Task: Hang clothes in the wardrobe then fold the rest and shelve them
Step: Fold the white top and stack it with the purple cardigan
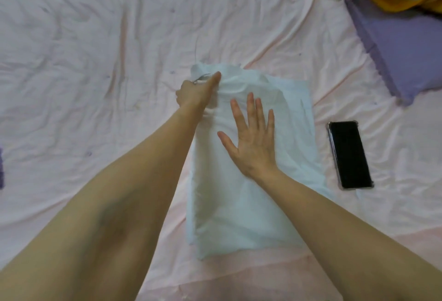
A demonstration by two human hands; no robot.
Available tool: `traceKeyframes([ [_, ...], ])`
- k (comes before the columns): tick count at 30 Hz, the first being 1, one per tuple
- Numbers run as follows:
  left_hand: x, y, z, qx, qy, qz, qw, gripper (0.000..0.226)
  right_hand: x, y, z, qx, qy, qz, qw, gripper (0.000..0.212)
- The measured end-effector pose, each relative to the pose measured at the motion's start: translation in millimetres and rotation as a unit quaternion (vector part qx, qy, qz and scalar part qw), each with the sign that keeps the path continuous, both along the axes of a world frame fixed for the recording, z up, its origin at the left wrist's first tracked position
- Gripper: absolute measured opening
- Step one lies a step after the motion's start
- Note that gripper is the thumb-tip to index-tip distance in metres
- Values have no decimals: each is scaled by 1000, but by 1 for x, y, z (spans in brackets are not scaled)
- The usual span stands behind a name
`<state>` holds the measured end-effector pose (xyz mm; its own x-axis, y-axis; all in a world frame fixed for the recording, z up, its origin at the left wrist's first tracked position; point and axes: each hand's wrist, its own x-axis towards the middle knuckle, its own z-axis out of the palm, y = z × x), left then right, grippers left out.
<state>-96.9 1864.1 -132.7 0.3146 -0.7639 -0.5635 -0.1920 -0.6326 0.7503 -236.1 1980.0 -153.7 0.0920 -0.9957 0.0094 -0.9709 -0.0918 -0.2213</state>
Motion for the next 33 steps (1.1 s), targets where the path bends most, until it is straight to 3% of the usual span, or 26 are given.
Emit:
traceKeyframes([
  [3,4,-5,-3,-7,47,26,999,81,5,2,-9,7,9,4,1000,79],
  [8,-8,-24,22,-197,-69,-60,976,47,12,-3,-16,29,21,-44,998,84],
  [10,-13,-32,24,-230,-94,-87,965,44,11,-4,-20,52,28,-74,996,86],
  [11,-13,-37,21,-213,-111,-93,966,48,11,-5,-23,62,34,-80,994,87],
  [14,-6,-41,3,-52,-201,-96,973,76,9,-9,-27,90,48,-58,993,88],
  [15,-4,-36,-1,-50,-247,-90,964,80,8,-10,-27,85,37,-55,994,87],
  [17,-3,-16,1,-200,-340,-102,913,69,5,-15,-21,35,-33,-79,996,79],
  [19,-6,13,5,-358,-341,-162,854,49,-6,-27,-15,-40,-95,-131,986,67],
  [20,-10,25,2,-388,-333,-202,835,44,-14,-39,-11,-63,-105,-162,979,61],
  [22,-18,40,-7,-380,-366,-290,799,57,-30,-65,-8,-60,-98,-208,971,51],
  [25,-23,44,-15,-244,-435,-454,739,104,-46,-97,-2,-38,-72,-193,978,22],
  [28,-22,41,-18,-185,-457,-519,699,134,-54,-111,1,-37,-42,-186,981,11],
  [31,-27,37,-16,-180,-456,-565,664,145,-58,-104,-10,-20,-50,-244,968,15],
  [33,-27,33,-16,-177,-445,-557,679,133,-52,-87,-17,-55,-67,-233,969,26],
])
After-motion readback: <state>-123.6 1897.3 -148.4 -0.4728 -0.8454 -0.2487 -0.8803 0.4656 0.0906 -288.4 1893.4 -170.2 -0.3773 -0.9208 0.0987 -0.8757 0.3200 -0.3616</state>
